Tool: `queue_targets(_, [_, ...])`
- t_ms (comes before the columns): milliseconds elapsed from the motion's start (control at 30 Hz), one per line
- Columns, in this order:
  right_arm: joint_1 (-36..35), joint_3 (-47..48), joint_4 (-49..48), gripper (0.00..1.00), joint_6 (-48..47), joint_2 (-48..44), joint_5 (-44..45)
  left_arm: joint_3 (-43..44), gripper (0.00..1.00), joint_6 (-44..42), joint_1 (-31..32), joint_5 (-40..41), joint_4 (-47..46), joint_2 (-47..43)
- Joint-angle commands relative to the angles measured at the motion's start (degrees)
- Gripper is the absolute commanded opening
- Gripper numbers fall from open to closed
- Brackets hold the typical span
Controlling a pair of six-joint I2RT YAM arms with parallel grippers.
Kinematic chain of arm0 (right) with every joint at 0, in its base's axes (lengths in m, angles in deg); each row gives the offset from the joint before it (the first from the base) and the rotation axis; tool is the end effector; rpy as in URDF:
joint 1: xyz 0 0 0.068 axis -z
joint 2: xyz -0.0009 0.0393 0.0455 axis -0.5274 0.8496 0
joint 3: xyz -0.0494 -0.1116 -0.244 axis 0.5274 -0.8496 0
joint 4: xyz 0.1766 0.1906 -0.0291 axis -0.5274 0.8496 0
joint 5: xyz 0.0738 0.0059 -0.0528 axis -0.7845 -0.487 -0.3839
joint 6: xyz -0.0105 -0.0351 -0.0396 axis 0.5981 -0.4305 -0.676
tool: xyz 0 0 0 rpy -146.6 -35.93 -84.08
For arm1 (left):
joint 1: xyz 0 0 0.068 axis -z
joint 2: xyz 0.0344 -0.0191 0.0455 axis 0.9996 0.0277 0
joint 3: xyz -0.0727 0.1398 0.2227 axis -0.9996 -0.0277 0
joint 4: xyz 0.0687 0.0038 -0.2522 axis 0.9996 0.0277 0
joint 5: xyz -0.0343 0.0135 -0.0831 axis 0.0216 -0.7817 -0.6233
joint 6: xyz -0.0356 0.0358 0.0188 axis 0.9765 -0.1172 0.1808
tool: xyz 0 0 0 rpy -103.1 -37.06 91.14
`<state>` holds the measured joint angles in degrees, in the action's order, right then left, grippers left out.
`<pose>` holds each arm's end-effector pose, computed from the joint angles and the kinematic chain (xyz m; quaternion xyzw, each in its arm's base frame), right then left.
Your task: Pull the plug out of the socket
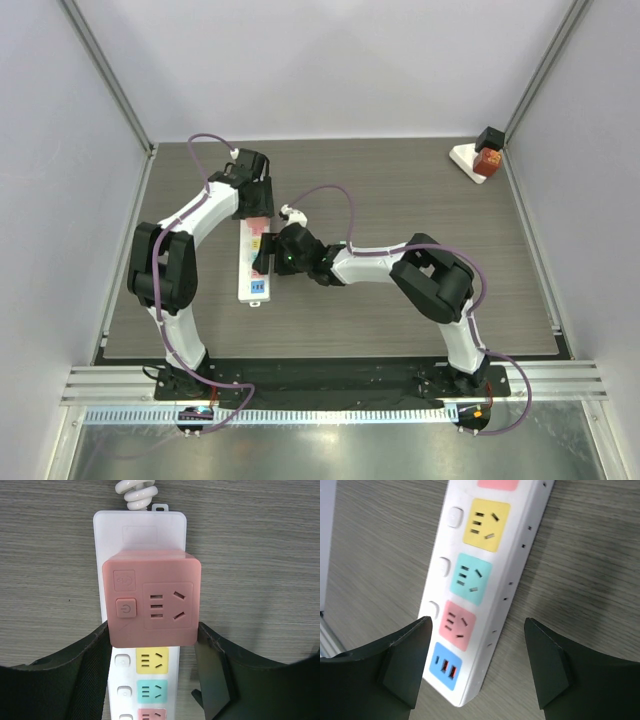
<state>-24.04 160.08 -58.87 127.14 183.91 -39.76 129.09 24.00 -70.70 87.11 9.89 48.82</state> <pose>0.2526 0.3690 0.1635 -0.0852 0.8718 0.3500 0.3318 0.3830 -0.1156 0.2298 -0.0647 0.9558 -0.0112 0.2866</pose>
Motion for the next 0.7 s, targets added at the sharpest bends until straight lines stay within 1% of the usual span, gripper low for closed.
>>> queue_targets(0, [-0.55, 0.99, -3.98, 0.80, 1.42, 1.76, 3.32, 1.59, 0.25, 0.48, 0.04, 0.95, -0.07, -2.28])
queue_targets(100, [-0.72, 1.69, -4.51, 0.78, 2.04, 3.60, 3.24, 1.50, 0.14, 0.74, 0.04, -0.02, 0.02, -2.72])
queue_targets(133, [-0.81, 1.95, -4.51, 0.78, 2.30, 3.96, 3.15, 1.59, 0.00, 0.75, 0.04, -0.37, 0.10, -2.81])
queue_targets(267, [-1.08, 1.17, -4.42, 0.72, 3.70, 5.37, 4.73, 1.68, 0.00, 1.45, 0.04, -2.12, 0.28, -3.51])
queue_targets(300, [-1.08, 0.99, -4.42, 0.66, 3.88, 5.55, 4.90, 1.68, 0.00, 1.54, 0.13, -2.48, 0.28, -3.86])
queue_targets(333, [-1.16, 0.38, -4.51, 0.64, 4.15, 6.16, 5.25, 1.68, 0.00, 1.62, 0.04, -2.74, 0.28, -4.13])
queue_targets(400, [-1.34, -0.15, -4.43, 0.57, 4.33, 6.69, 5.78, 1.42, 0.00, 1.71, 0.13, -3.10, 0.02, -5.18])
queue_targets(433, [-1.43, -0.59, -4.42, 0.56, 4.50, 6.95, 6.05, 1.24, 0.00, 1.80, 0.04, -3.36, -0.24, -5.44])
queue_targets(467, [-1.43, -0.86, -4.51, 0.53, 4.59, 7.48, 6.40, 0.89, 0.00, 1.80, 0.04, -3.71, -0.51, -6.23])
queue_targets(667, [-1.52, -3.05, -7.23, 0.47, 7.31, 9.85, 6.23, -1.31, 0.00, 1.71, -0.05, -4.85, -3.14, -8.26])
